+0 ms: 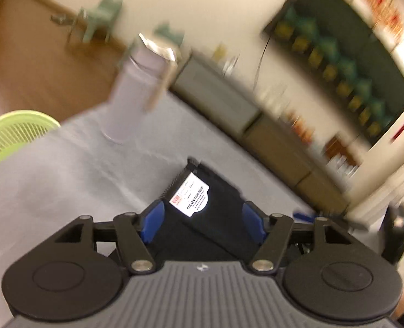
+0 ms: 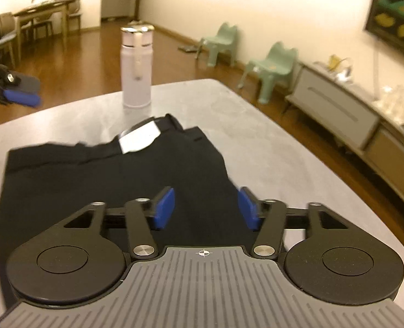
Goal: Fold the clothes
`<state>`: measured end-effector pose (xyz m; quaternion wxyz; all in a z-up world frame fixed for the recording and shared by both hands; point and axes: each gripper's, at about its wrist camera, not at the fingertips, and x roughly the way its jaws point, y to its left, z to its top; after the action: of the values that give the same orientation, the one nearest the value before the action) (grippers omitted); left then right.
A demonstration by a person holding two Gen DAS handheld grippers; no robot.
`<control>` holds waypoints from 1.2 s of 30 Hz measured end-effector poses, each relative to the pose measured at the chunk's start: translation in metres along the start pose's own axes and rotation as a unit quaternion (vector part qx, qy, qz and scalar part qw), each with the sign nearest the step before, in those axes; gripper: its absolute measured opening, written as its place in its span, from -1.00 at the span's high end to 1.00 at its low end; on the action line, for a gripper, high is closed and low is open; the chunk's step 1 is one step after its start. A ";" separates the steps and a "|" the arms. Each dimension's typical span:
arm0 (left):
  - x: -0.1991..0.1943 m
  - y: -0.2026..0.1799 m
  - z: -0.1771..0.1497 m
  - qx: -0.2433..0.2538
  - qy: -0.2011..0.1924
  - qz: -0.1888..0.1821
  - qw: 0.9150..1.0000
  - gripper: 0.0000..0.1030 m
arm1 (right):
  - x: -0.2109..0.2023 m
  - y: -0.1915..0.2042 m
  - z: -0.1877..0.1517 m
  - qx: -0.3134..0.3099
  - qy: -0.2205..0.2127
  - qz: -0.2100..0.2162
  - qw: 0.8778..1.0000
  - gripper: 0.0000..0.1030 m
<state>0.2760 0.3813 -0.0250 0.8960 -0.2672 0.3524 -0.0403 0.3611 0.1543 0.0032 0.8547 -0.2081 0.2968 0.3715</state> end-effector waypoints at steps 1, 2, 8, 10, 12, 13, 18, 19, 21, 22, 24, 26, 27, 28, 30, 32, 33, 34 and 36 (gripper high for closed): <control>0.021 -0.006 0.009 0.016 0.014 0.011 1.000 -0.27 | 0.019 -0.008 0.009 0.001 0.006 0.009 1.000 -0.31; 0.043 -0.012 0.017 0.033 0.026 0.026 0.999 -0.27 | 0.037 -0.014 0.017 0.001 0.012 0.014 1.000 -0.31; 0.108 -0.012 0.031 0.066 0.049 0.066 0.994 0.01 | 0.115 -0.025 0.033 0.010 0.044 0.050 0.998 -0.31; 0.110 -0.007 0.028 0.077 0.044 0.050 0.995 0.16 | 0.131 -0.027 0.029 0.017 0.054 0.067 0.996 -0.19; 0.097 0.000 0.023 0.080 0.033 0.013 0.996 0.44 | 0.133 -0.031 0.026 0.028 0.047 0.096 0.994 0.36; 0.089 0.004 0.021 0.081 0.028 -0.006 0.996 0.64 | 0.128 -0.030 0.025 0.025 0.040 0.111 0.993 0.82; 0.054 0.011 -0.003 0.124 0.009 -0.058 0.991 0.74 | 0.072 -0.006 0.005 -0.051 -0.034 0.133 0.989 0.94; 0.049 0.009 -0.007 0.138 0.002 -0.064 0.988 0.74 | 0.062 -0.001 0.001 -0.061 -0.044 0.133 0.988 0.94; 0.041 0.006 -0.013 0.157 -0.008 -0.073 0.985 0.74 | 0.047 0.007 -0.006 -0.077 -0.058 0.127 0.987 0.96; 0.040 0.005 -0.014 0.162 -0.010 -0.074 0.984 0.73 | 0.041 0.011 -0.009 -0.082 -0.067 0.126 0.986 0.97; 0.040 0.002 -0.014 0.169 -0.012 -0.072 0.983 0.73 | 0.032 0.015 -0.012 -0.094 -0.079 0.119 0.985 0.98; 0.056 -0.004 -0.001 0.169 -0.007 -0.049 0.984 0.62 | 0.032 0.014 -0.009 -0.095 -0.085 0.107 0.986 0.98; 0.069 -0.005 0.006 0.162 -0.001 -0.030 0.986 0.57 | 0.037 0.011 -0.006 -0.088 -0.086 0.085 0.989 0.98; 0.079 -0.005 0.011 0.156 0.007 -0.015 0.988 0.52 | 0.045 0.006 -0.002 -0.079 -0.087 0.049 0.992 0.85; 0.095 -0.006 0.020 0.145 0.022 0.011 0.989 0.42 | 0.049 -0.007 -0.001 -0.061 -0.077 -0.009 0.995 0.27; 0.102 -0.011 0.020 0.153 0.033 0.010 0.988 -0.23 | 0.029 -0.029 -0.013 -0.030 -0.060 -0.059 0.996 0.13; 0.104 -0.014 0.020 0.158 0.039 0.009 0.987 -0.34 | 0.008 -0.044 -0.026 -0.005 -0.057 -0.075 0.995 0.08; 0.106 -0.017 0.019 0.164 0.044 0.007 0.986 -0.32 | -0.015 -0.058 -0.043 0.018 -0.052 -0.089 0.995 0.05; 0.110 -0.027 0.015 0.200 0.038 0.032 0.979 0.31 | -0.067 -0.088 -0.092 0.064 -0.031 -0.112 0.991 0.02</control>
<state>0.3710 0.3362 -0.0693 0.9180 -0.0699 0.3795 -0.0913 0.3589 0.0106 -0.0081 0.9113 -0.1735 0.2683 0.2596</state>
